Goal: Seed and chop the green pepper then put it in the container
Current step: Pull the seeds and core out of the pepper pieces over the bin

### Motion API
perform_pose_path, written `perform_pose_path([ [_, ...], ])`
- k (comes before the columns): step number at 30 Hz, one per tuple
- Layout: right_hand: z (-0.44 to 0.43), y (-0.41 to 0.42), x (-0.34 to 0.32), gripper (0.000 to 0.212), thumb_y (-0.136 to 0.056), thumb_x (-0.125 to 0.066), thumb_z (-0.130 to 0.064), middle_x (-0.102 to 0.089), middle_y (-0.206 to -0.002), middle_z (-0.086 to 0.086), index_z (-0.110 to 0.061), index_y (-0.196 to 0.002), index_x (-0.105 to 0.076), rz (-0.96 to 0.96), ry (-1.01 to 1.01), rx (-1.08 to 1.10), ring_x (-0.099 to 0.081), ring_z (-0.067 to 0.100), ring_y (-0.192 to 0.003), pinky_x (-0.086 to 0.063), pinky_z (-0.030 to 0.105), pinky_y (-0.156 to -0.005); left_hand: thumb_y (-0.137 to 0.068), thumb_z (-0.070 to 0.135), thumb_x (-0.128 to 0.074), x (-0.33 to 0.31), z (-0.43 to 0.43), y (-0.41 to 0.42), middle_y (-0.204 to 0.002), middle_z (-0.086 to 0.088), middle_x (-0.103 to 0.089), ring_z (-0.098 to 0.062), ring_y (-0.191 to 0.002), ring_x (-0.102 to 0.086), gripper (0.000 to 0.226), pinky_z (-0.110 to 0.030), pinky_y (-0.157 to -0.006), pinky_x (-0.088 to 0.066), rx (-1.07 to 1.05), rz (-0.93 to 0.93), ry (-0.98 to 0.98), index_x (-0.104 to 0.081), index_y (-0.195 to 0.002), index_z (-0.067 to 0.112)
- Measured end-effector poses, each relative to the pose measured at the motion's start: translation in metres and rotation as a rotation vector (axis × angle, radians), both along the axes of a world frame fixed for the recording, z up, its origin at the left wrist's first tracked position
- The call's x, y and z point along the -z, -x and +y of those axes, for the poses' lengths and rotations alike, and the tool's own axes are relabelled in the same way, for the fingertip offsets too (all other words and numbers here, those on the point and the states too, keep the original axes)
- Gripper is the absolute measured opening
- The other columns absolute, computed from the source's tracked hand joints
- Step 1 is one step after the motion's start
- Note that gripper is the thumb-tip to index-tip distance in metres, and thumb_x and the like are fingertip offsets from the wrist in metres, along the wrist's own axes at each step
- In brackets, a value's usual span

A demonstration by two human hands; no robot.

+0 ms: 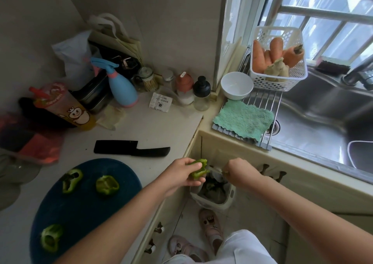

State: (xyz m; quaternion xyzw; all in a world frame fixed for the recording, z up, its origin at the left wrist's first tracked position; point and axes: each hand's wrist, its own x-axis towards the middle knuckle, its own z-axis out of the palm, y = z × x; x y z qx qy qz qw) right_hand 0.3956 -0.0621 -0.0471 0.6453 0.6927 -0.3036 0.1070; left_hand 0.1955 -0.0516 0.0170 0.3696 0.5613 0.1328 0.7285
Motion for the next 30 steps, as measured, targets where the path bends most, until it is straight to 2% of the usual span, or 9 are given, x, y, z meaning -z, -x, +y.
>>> perform_pose_path([
  [2, -0.004, 0.0, 0.013, 0.029, -0.079, -0.046, -0.001, -0.069, -0.092, 0.011, -0.007, -0.096, -0.07, -0.017, 0.018, 0.023, -0.066, 0.029, -0.082, -0.058, 0.038, -0.069, -0.095, 0.012, -0.051, 0.004, 0.0, 0.002, -0.105, -0.021, -0.064, -0.022, -0.083, -0.068, 0.027, -0.025, -0.068, -0.059, -0.063, -0.054, 0.057, -0.051, -0.118, -0.002],
  [6, -0.007, 0.0, 0.017, 0.016, -0.076, -0.048, -0.001, -0.053, -0.065, 0.011, -0.007, -0.067, -0.06, -0.05, -0.036, 0.06, -0.046, 0.029, -0.058, -0.038, 0.031, -0.052, -0.094, 0.007, -0.05, 0.01, 0.0, 0.006, -0.111, -0.023, -0.063, -0.025, -0.091, -0.069, 0.028, -0.028, -0.074, -0.059, -0.144, -0.115, 0.126, -0.049, -0.121, -0.002],
  [8, -0.006, 0.0, 0.01, 0.012, -0.075, -0.05, -0.004, -0.058, -0.069, 0.014, -0.005, -0.068, -0.06, -0.051, -0.067, 0.085, -0.042, 0.026, -0.059, -0.033, 0.029, -0.053, -0.094, 0.005, -0.048, 0.012, 0.001, 0.008, -0.113, -0.024, -0.062, -0.026, -0.092, -0.068, 0.026, -0.03, -0.077, -0.058, -0.175, -0.145, 0.147, -0.05, -0.119, -0.001],
  [13, -0.001, 0.014, -0.029, 0.012, -0.086, -0.057, -0.023, -0.067, -0.089, 0.001, -0.016, -0.095, -0.06, 0.064, -0.201, 0.096, -0.063, 0.025, -0.081, -0.053, 0.035, -0.068, -0.094, 0.001, -0.047, 0.005, -0.001, 0.014, -0.112, -0.025, -0.061, -0.028, -0.091, -0.067, 0.021, -0.03, -0.075, -0.057, -0.278, -0.164, 0.13, -0.053, -0.114, 0.0],
  [17, 0.009, 0.045, -0.067, 0.011, -0.091, -0.055, -0.027, -0.065, -0.082, -0.002, -0.016, -0.091, -0.058, 0.246, -0.329, 0.062, -0.062, 0.019, -0.075, -0.054, 0.038, -0.07, -0.093, 0.006, -0.051, -0.008, -0.006, 0.042, -0.107, -0.022, -0.065, -0.023, -0.087, -0.069, 0.019, -0.031, -0.075, -0.059, -0.333, -0.1, 0.012, -0.056, -0.111, 0.003],
  [19, 0.016, 0.069, -0.083, 0.004, -0.089, -0.056, -0.02, -0.062, -0.085, -0.005, -0.016, -0.091, -0.056, 0.342, -0.343, 0.009, -0.06, 0.017, -0.078, -0.052, 0.035, -0.073, -0.093, 0.009, -0.053, -0.013, -0.01, 0.065, -0.106, -0.019, -0.065, -0.02, -0.087, -0.066, 0.018, -0.027, -0.07, -0.059, -0.386, -0.003, -0.073, -0.058, -0.11, 0.006],
  [22, 0.026, 0.116, -0.096, 0.01, -0.084, -0.058, -0.012, -0.055, -0.089, -0.006, -0.017, -0.09, -0.051, 0.448, -0.316, -0.088, -0.055, 0.015, -0.081, -0.048, 0.029, -0.072, -0.092, 0.013, -0.056, -0.018, -0.019, 0.111, -0.104, -0.007, -0.064, -0.013, -0.089, -0.06, 0.017, -0.02, -0.07, -0.049, -0.444, 0.28, -0.239, -0.06, -0.108, 0.013],
  [26, 0.033, 0.187, -0.093, 0.009, -0.084, -0.055, -0.005, -0.055, -0.081, -0.001, -0.013, -0.086, -0.05, 0.529, -0.265, -0.201, -0.052, 0.019, -0.075, -0.035, 0.021, -0.059, -0.091, 0.015, -0.057, -0.014, -0.04, 0.187, -0.097, -0.005, -0.064, -0.017, -0.089, -0.06, 0.007, -0.032, -0.082, -0.051, -0.497, 0.589, -0.315, -0.06, -0.097, 0.017],
  [30, 0.03, 0.246, -0.077, 0.006, -0.087, -0.052, -0.007, -0.062, -0.086, 0.01, -0.01, -0.092, -0.055, 0.566, -0.14, -0.341, -0.06, 0.03, -0.081, -0.041, 0.031, -0.065, -0.09, 0.015, -0.058, -0.001, -0.056, 0.243, -0.099, -0.007, -0.064, -0.019, -0.088, -0.058, 0.02, -0.027, -0.076, -0.047, -0.36, 0.931, -0.331, -0.062, -0.109, 0.01],
])
